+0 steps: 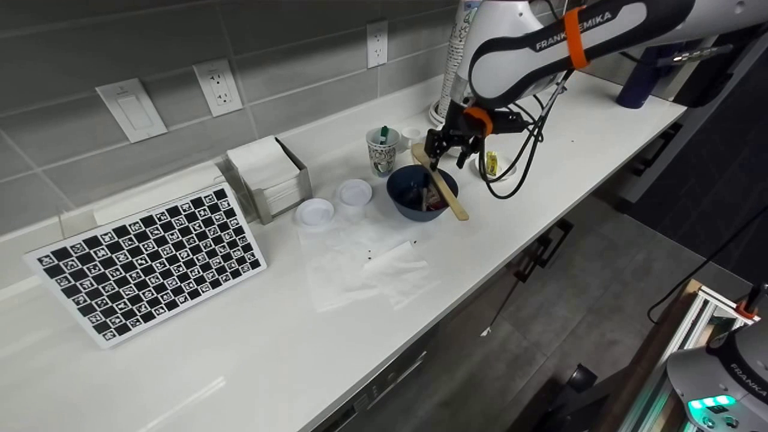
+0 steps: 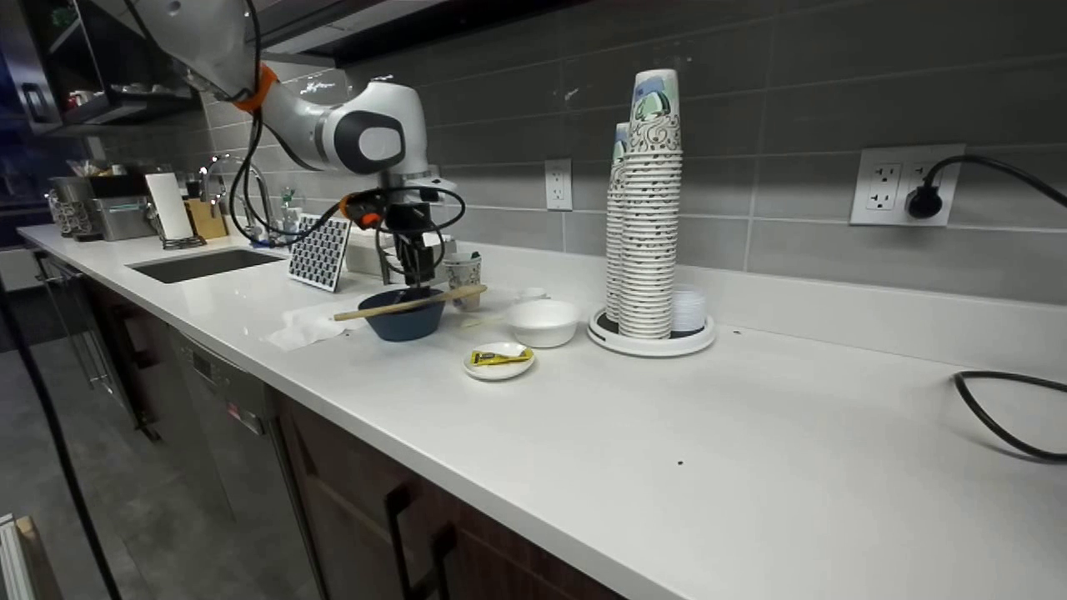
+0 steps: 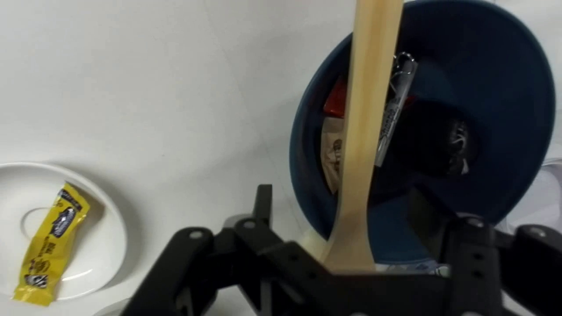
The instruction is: Move the wooden spoon to the top of the blue bowl.
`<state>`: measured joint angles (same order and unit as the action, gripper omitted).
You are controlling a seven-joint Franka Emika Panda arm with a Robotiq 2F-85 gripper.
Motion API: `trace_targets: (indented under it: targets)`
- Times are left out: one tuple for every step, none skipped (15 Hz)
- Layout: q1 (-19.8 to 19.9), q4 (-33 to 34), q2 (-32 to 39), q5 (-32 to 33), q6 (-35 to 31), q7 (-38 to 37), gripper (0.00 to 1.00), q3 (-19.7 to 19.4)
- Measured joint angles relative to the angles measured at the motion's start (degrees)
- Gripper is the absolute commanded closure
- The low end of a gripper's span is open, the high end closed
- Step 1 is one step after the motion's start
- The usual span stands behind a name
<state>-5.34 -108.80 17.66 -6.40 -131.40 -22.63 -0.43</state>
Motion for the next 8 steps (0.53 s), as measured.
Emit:
trace_targets:
  targets:
    - [0.9, -0.8, -2.2, -0.8, 1.6, 1.7, 0.0, 0.0]
    - [2.2, -1.9, -4.8, -2.7, 3.5, 4.6, 0.0, 0.0]
    - [3.7, -3.2, -7.5, -5.3, 5.4, 8.6, 0.0, 0.0]
    - [5.3, -4.9, -10.3, -7.6, 7.3, 13.0, 0.0, -0.1]
    - [6.7, -6.8, -13.0, -9.7, 9.1, 17.6, 0.0, -0.3]
    - [7.7, -9.0, -15.8, -11.4, 10.4, 22.2, 0.0, -0.5]
    - [8.3, -11.5, -18.7, -12.7, 10.7, 26.5, 0.0, -0.9]
    - [8.6, -14.4, -21.8, -14.4, 10.7, 30.7, 0.0, -1.6]
